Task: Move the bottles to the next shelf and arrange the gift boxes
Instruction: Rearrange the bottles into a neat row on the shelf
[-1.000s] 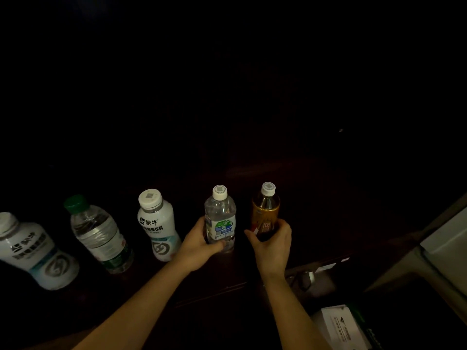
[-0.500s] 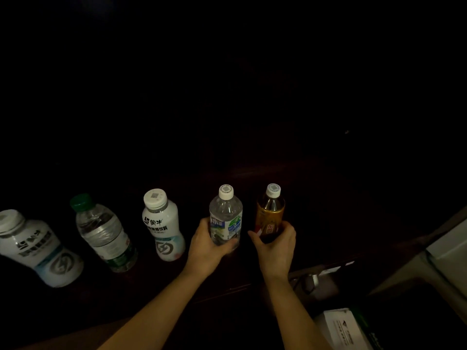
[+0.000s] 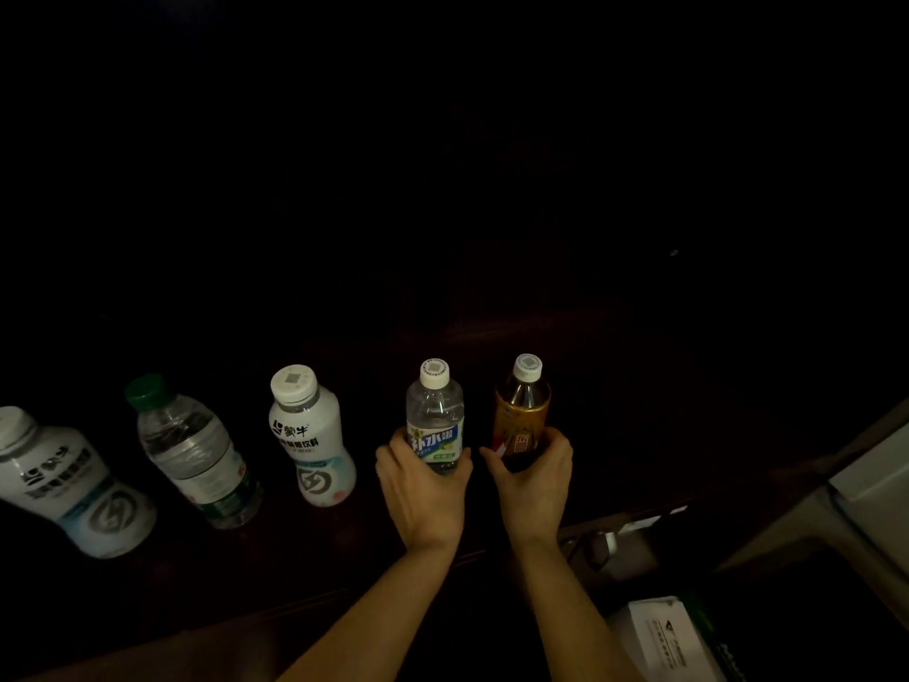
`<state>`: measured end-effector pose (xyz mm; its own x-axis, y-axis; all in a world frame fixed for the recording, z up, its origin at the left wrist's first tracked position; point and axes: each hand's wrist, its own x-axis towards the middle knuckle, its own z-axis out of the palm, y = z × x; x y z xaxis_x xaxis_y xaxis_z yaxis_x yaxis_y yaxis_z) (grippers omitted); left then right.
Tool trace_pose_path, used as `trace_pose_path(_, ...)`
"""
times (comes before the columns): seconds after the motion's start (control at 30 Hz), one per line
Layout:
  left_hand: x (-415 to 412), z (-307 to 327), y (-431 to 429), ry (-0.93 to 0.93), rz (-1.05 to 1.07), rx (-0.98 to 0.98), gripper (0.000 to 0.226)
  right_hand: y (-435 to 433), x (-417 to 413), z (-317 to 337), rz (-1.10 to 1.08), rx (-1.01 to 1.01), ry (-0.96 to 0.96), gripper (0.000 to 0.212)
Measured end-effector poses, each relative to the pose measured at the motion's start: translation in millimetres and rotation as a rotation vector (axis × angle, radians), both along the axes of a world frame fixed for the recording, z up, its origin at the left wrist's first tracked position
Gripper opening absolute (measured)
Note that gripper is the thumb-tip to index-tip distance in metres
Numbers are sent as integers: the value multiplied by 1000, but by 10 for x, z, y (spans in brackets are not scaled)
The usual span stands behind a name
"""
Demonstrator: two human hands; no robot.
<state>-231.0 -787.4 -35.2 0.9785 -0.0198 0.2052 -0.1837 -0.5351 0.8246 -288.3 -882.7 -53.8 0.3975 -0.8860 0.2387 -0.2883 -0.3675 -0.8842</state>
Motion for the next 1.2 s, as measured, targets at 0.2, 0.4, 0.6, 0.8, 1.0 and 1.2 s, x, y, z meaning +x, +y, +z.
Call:
trace_pose_path(0.2,-98,10,-77,-9,108,-28,90,-7,-11,-4,9,13,-18,81)
trace_pose_path(0.4,-123,20,-95,-28,142,0,94,-16,-1,-16,7,10,-12,81)
trace_pose_path(0.6,-135,21,-6,44,60,-59,112,-37,3,-48,21,25,0,83)
trace_pose_path(0.8,-237,-20,459,2,-151,-98,98,73,-166,-33,44,24,-43,101)
trace_pose_path(1.0,-313,88,1034,-50,-341,-147,81,564,-321,222,10,-41,-231,85)
trace_pose_path(1.2,-112,169,1703,-238,-265,-177,47,1168,-156,454,197,-148,-306,62)
